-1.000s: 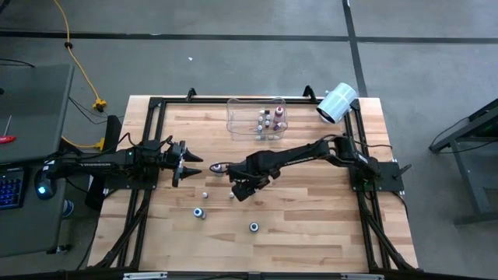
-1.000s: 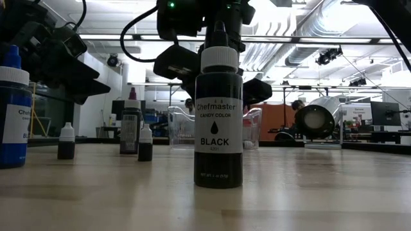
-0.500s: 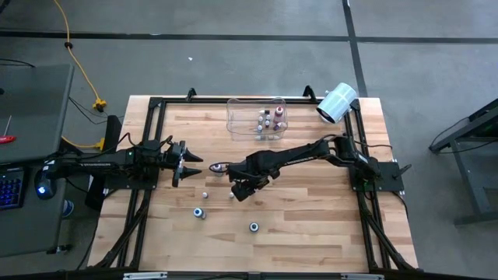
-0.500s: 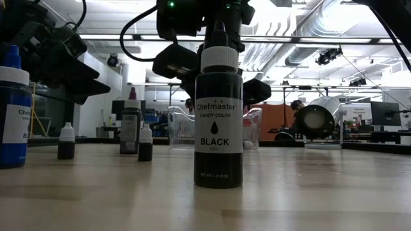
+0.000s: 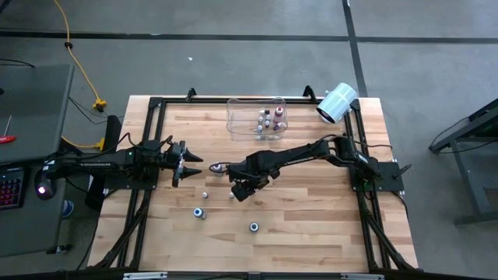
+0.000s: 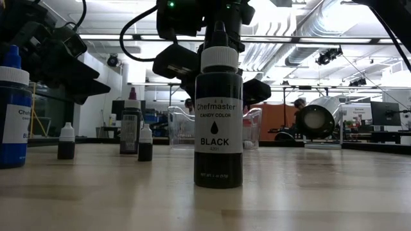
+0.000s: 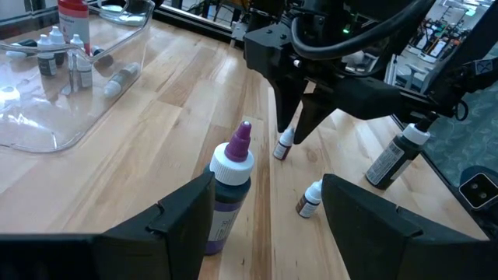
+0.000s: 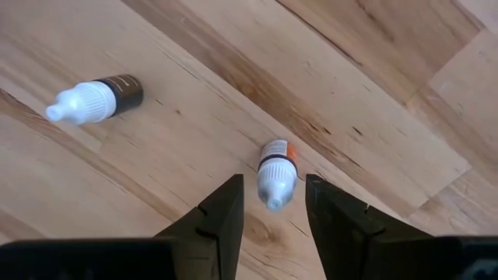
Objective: Pick & Place food coloring
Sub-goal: Put the small purple food coloring into the transparent container
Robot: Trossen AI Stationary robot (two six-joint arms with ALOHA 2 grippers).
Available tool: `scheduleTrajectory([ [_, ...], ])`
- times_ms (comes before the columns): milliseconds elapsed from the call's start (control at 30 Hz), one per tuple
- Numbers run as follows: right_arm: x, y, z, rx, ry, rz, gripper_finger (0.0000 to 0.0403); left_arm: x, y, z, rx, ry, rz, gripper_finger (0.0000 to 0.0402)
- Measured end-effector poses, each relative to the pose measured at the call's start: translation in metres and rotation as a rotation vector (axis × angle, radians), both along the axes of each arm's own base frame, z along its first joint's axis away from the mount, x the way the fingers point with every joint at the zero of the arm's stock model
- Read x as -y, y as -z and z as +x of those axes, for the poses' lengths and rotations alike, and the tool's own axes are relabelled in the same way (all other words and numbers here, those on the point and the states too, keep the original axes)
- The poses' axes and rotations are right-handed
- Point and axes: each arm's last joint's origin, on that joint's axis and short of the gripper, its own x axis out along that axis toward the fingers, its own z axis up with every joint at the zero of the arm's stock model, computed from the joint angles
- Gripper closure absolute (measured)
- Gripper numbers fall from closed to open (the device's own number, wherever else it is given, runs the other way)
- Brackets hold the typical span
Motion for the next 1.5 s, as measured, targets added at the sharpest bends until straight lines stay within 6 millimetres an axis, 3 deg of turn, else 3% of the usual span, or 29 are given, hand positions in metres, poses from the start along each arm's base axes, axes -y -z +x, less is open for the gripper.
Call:
scheduleTrajectory([
  [800,0.0002,-0.0001,0.0,0.001,0.001,-0.006,0.0276,0.0,0.0,0.0,0.0,0.0,0.0,0.0167],
  [1233,0.0004,-0.0008,-0.0001,0.005,-0.02,-0.01,0.0358,0.0,0.0,0.0,0.0,0.0,0.0,0.0167],
  [1500,0.0002,-0.0016,-0.0001,0.011,-0.04,-0.013,0.0361,0.0,0.0,0.0,0.0,0.0,0.0,0.0167],
])
